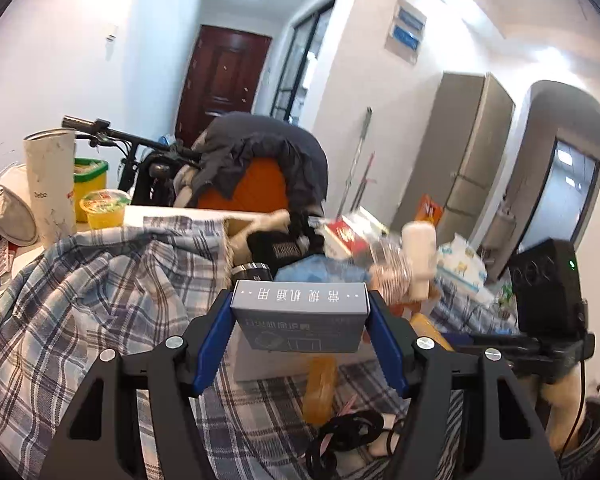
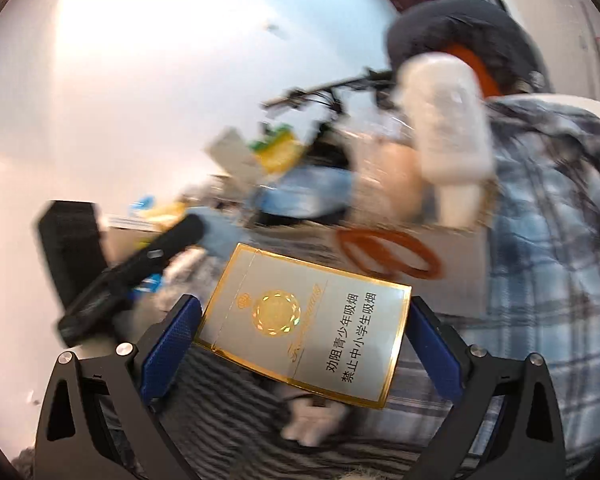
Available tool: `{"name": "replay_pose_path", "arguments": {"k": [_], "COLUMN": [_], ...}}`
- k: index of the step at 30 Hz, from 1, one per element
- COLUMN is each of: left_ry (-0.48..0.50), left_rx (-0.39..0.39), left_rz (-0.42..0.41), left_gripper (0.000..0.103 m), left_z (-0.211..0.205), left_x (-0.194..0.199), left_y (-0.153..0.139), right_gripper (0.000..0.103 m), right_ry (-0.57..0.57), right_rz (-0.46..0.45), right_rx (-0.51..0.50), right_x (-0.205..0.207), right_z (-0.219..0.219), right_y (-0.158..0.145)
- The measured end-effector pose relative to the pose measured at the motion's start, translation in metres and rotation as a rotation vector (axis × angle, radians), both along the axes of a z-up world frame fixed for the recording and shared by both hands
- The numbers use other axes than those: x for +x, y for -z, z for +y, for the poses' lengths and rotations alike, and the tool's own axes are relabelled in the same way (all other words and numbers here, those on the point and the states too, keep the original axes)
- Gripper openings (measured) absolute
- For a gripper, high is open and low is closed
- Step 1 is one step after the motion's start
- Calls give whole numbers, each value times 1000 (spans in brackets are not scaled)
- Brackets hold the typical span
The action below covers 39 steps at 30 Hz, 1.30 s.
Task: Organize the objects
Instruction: 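Lift the grey packet with the left gripper while the right grasps the gold-framed card, then lower the grey packet into the box and open the left gripper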
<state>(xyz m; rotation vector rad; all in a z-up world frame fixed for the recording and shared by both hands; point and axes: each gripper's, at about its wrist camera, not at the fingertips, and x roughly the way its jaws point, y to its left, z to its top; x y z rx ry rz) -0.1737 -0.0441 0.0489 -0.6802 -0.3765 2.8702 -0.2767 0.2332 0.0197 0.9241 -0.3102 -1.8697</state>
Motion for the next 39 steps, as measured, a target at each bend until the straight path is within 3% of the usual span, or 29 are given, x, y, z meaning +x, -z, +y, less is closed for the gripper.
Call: {"name": "replay_pose_path", "arguments": {"k": [8, 19, 27, 33, 39], "left_ry": [-136, -144, -124, -100, -86], "left_rx": [59, 99, 39, 49, -26], "left_rz": [113, 102, 44, -43, -117], "left_gripper": [67, 67, 66, 66, 66], "left_z": [-23, -32, -17, -11, 12], "left_x": [17, 8, -13, -65, -105], "left_y": [-15, -17, -24, -43, -29], "right_gripper": [100, 100, 100, 100, 100], "right_ry": [10, 24, 45, 61, 62], "right_rz": [-1, 6, 23, 25, 26], "right_rx": [-162, -109, -87, -77, -75], "right_x": [-3, -4, -1, -3, -2], "right_z": [2, -9, -10, -9, -9], "right_y": [-10, -4, -7, -6, -6]}}
